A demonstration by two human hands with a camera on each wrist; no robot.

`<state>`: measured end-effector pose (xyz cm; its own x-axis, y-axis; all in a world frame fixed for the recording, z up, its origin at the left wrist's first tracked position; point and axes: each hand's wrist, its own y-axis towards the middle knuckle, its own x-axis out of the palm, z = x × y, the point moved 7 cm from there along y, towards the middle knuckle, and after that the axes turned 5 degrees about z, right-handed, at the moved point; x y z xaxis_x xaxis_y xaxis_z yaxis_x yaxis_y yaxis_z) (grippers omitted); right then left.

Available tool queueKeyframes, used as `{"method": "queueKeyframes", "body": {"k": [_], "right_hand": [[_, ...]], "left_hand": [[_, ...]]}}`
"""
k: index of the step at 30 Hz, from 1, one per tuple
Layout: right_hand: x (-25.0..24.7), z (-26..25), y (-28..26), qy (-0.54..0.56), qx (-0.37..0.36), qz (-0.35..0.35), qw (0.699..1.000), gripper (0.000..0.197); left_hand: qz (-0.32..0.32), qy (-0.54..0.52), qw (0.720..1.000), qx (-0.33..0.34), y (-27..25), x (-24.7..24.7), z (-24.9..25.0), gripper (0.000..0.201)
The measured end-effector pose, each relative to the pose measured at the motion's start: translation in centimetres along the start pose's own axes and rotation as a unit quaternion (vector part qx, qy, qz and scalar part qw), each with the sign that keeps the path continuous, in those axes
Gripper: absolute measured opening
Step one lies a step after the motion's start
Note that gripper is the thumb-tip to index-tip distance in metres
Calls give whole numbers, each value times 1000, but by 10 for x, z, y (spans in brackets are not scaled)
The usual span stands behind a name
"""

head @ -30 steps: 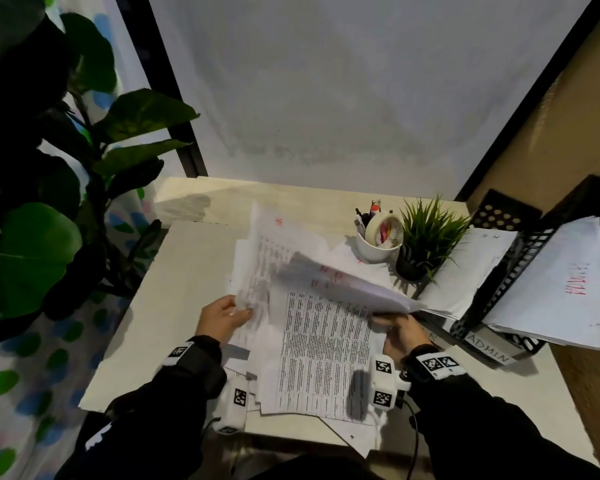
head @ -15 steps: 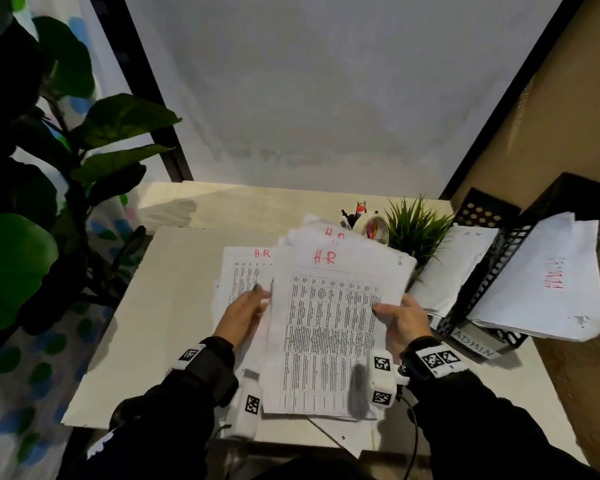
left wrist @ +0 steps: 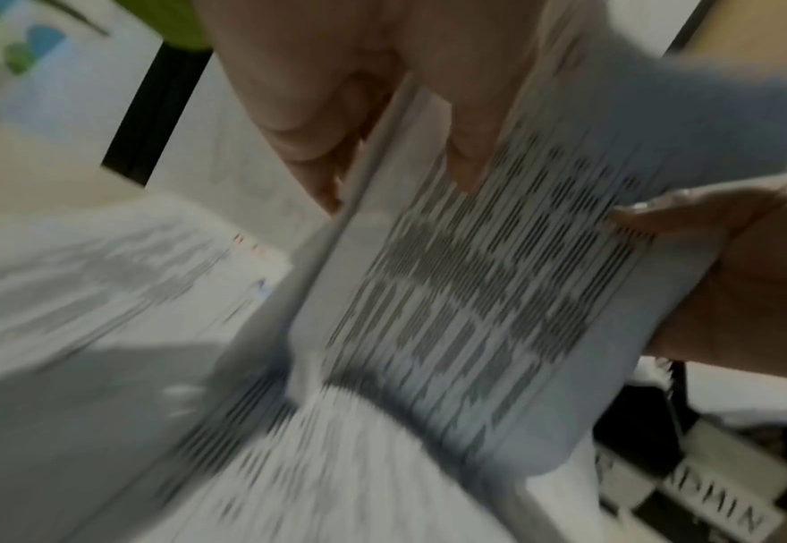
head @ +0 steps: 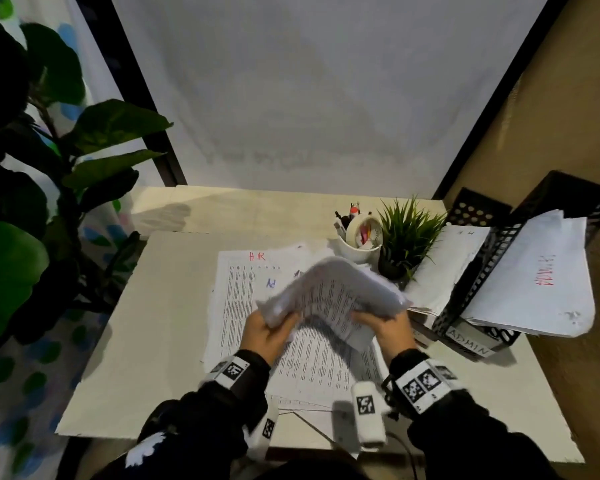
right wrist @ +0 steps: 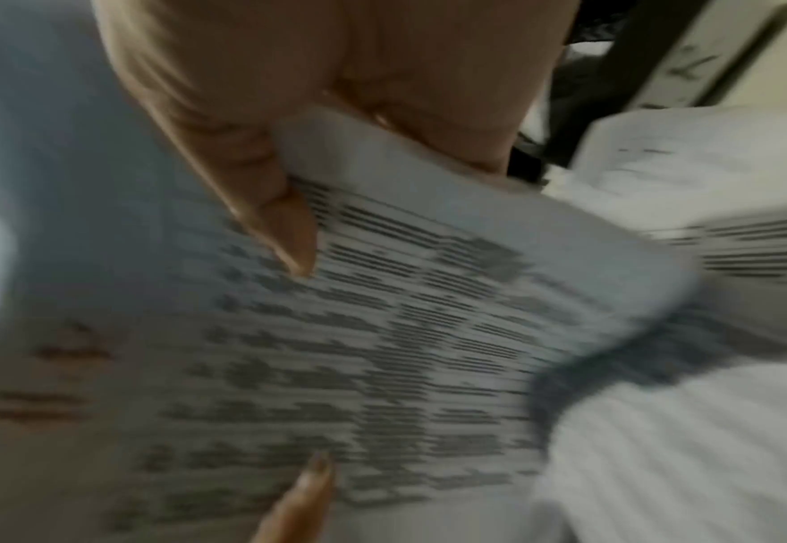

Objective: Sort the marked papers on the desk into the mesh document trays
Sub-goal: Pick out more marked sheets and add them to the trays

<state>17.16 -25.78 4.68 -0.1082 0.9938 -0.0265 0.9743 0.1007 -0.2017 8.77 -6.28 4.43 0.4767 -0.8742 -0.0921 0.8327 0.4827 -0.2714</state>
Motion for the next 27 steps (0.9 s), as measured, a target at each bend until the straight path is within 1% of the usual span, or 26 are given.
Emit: {"method": "queueKeyframes", "body": {"k": [1,2,4,5,7,8,9,10,11,12,13,14,15,16,17,18,21,22,24,27], "right_hand": [[1,15,-1,-1,21,6,1000,35],[-1,27,-1,-13,42,15,999,29],[-2,34,3,-51,66,29,996,18],[-7,35,7,-52,78,50,994,17],[-18,36,14,-34,114,96,988,41],[-23,38,19,-24,120,114,986,48],[-29,39,23,-17,123,122,985,49],[-31,39,25,-9,129,126,984,48],[-32,40,26,5,134,131,982,48],[-32,43,25,17,142,135,981,49],[-31,43,22,31,151,135,979,47],[-30,46,19,44,159,132,977,40],[-28,48,17,52,165,125,977,30],[-25,48,13,52,170,117,977,22],[-23,50,11,49,175,111,977,21],[-22,53,8,46,181,106,977,23],[-18,65,3,39,207,97,973,27],[-17,69,3,28,214,94,972,27],[-16,71,1,11,222,83,972,29],[-15,70,2,-3,223,72,972,28]], "left_hand": [[-3,6,999,-32,-2,2,-9,12],[8,38,998,-57,-2,2,-17,11],[56,143,983,-96,7,-12,-28,14],[75,194,973,-102,16,-21,-31,20],[103,258,958,-76,38,-41,-40,25],[128,281,948,-75,49,-55,-48,29],[158,306,934,-93,56,-71,-56,36],[183,328,917,-133,59,-86,-65,48],[195,339,902,-181,61,-99,-79,62],[198,330,897,-219,61,-109,-90,75],[192,313,899,-240,62,-115,-98,82],[186,300,903,-244,62,-117,-102,79],[180,299,907,-236,63,-119,-104,68],[177,312,907,-222,63,-121,-103,51],[178,327,905,-204,64,-124,-100,33],[180,339,903,-192,65,-126,-98,23],[171,378,898,-145,68,-130,-89,11],[174,385,898,-127,68,-132,-86,12],[182,400,892,-104,68,-141,-78,21],[229,402,885,-53,64,-163,-50,33]]}}
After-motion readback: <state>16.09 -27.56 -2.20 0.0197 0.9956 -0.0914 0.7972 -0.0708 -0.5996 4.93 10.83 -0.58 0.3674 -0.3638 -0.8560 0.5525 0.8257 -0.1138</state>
